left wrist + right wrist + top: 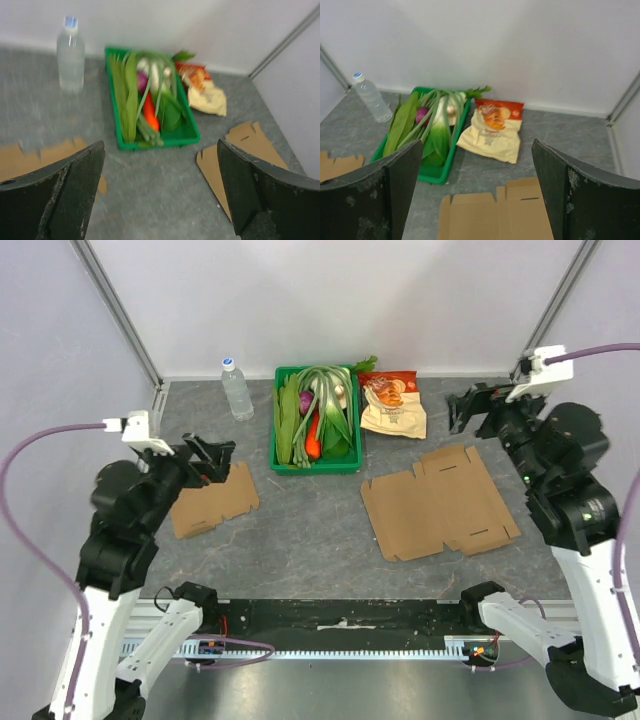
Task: Fold the paper box
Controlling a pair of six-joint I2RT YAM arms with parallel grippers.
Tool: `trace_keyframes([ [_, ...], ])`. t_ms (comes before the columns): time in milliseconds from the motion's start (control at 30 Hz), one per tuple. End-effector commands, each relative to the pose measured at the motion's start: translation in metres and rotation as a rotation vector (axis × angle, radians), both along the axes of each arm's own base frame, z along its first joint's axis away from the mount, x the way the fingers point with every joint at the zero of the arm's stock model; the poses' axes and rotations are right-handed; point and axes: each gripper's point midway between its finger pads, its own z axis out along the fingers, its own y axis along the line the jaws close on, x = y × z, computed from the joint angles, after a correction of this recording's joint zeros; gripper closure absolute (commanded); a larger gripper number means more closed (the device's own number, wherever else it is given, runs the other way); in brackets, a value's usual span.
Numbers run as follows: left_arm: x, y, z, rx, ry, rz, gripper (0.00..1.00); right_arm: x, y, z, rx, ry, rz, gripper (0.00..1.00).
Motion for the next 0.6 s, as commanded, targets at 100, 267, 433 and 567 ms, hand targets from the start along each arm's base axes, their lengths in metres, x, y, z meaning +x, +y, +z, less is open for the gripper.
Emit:
trace_keyframes([
  [100, 0.034, -0.006, -0.188, -0.354, 0.650, 0.280, 0.00, 0.043, 0.105, -0.103, 0.050, 0.317, 0.288, 0.02],
  [267, 0.031, -0.001, -0.243, -0.779, 0.796, 0.368, 0.00, 0.004, 0.208, -0.156, 0.044, 0.414, 0.591, 0.02],
  [433, 0.009, 0.046, -0.279, -1.004, 0.616, 0.641, 0.00, -0.037, 0.263, -0.187, 0.066, 0.465, 0.740, 0.02],
  [567, -0.008, 0.065, -0.303, -1.153, 0.569, 0.787, 0.01, -0.050, 0.266, -0.196, 0.085, 0.460, 0.766, 0.02],
])
